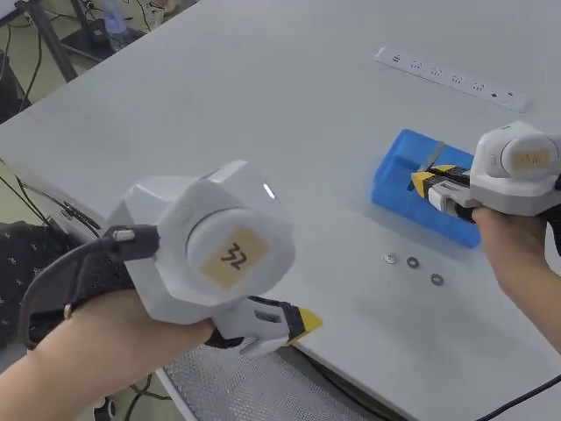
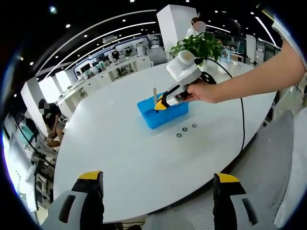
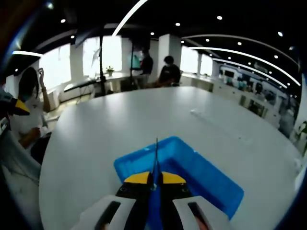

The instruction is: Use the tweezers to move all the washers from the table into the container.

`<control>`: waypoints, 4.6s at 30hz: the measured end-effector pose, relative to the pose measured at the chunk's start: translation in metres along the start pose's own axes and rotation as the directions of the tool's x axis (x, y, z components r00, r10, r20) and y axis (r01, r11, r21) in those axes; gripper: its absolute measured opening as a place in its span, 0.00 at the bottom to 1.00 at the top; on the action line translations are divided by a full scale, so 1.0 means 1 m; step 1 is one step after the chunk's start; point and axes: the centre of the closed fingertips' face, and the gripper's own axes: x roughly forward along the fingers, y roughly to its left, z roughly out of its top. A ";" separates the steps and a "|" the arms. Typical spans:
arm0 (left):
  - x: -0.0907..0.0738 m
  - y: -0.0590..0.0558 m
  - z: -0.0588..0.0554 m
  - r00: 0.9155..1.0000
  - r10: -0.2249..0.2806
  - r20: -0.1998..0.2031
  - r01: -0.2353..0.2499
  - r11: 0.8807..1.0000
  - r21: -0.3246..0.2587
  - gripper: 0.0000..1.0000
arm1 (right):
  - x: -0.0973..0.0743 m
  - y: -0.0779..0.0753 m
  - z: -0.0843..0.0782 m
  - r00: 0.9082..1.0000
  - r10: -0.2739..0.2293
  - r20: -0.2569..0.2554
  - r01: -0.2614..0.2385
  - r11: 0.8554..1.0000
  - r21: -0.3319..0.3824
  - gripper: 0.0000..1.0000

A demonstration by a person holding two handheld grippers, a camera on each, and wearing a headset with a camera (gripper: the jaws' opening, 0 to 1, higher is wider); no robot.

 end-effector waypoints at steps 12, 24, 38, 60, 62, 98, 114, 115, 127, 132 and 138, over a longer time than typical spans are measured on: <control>-0.005 -0.001 0.006 1.000 0.006 0.017 -0.006 1.000 0.010 0.97 | -0.001 -0.001 0.000 1.000 0.002 -0.005 -0.002 0.999 0.042 0.03; -0.011 -0.002 0.011 0.999 0.019 0.038 -0.019 1.000 0.003 0.97 | -0.029 -0.002 0.021 0.999 -0.006 0.050 0.003 0.999 0.053 0.04; -0.011 -0.008 0.010 0.998 0.010 0.063 -0.008 1.000 -0.030 0.96 | -0.070 0.037 0.033 0.991 0.046 0.124 -0.053 0.997 0.052 0.04; -0.013 -0.013 0.006 0.998 0.008 0.066 -0.004 0.998 -0.065 0.97 | -0.067 0.070 -0.033 0.995 0.103 -0.013 -0.103 0.994 0.030 0.04; -0.013 -0.013 0.006 0.998 0.007 0.063 -0.003 0.998 -0.066 0.96 | -0.066 0.071 -0.037 0.993 0.112 -0.023 -0.111 0.993 0.043 0.04; -0.009 -0.012 0.005 0.999 0.004 0.040 -0.002 0.999 -0.038 0.94 | -0.060 0.080 -0.043 0.991 0.126 -0.040 -0.126 0.992 0.000 0.03; -0.013 -0.013 0.006 0.999 0.013 0.047 -0.011 0.999 -0.035 0.95 | -0.058 0.076 -0.038 0.992 0.101 -0.069 -0.101 0.995 0.005 0.03; -0.014 -0.012 0.005 0.999 0.015 0.046 -0.014 0.999 -0.032 0.95 | -0.059 0.075 -0.035 0.993 0.099 -0.058 -0.098 0.995 0.007 0.03; -0.016 -0.014 0.004 0.999 0.015 0.047 -0.014 1.000 -0.026 0.95 | -0.073 0.067 -0.006 0.995 0.100 0.013 -0.100 0.993 0.063 0.02; -0.017 -0.013 0.006 0.998 0.015 0.054 -0.013 1.000 -0.027 0.95 | -0.077 0.057 0.004 0.996 0.079 0.038 -0.082 0.993 0.084 0.02; -0.017 -0.012 0.006 0.999 0.015 0.048 -0.014 1.000 -0.023 0.95 | -0.081 0.047 0.014 0.995 0.069 0.066 -0.077 0.990 0.116 0.02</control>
